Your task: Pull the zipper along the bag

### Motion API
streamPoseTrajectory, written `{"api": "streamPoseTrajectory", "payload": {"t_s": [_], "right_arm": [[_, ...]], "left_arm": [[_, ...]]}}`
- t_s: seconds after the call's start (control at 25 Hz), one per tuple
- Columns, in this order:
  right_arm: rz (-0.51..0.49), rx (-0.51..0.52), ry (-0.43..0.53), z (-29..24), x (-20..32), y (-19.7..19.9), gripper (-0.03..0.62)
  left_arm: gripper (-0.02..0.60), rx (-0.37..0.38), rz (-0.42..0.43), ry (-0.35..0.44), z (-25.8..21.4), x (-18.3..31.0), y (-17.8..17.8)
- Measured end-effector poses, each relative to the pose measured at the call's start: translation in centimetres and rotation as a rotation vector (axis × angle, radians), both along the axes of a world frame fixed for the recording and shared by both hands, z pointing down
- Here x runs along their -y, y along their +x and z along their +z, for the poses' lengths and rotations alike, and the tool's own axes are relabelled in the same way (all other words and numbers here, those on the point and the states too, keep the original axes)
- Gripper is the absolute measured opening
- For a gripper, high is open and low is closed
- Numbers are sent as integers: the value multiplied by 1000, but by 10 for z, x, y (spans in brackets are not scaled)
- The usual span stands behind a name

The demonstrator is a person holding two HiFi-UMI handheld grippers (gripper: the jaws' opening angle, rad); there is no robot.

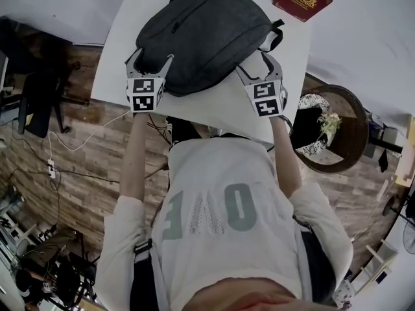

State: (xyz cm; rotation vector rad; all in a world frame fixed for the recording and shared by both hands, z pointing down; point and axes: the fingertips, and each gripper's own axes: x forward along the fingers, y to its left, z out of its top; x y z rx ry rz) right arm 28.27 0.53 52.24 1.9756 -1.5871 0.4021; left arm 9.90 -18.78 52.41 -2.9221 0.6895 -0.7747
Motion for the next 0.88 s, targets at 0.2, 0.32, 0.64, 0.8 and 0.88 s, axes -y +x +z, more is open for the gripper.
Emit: {"api": "streamPoseTrajectory", "payload": {"t_s": [0.2, 0.32, 0.64, 0.8, 0.88], "right_arm": [[-10, 1, -75, 35, -12, -27, 368], [3, -9, -88, 44, -11, -26, 368], [-2, -81, -137, 66, 0, -21, 351], [-10, -128, -138, 63, 8, -24, 222], [-18, -143, -143, 63, 10, -25, 210]], "left_arm": [[365, 142, 69, 65, 39, -17, 5], [365, 146, 64, 40, 43, -15, 5], [365, 154, 61, 21, 45, -17, 6], [365, 151, 61, 29, 47, -16, 5], [365, 149, 62, 29, 46, -16, 5]]}}
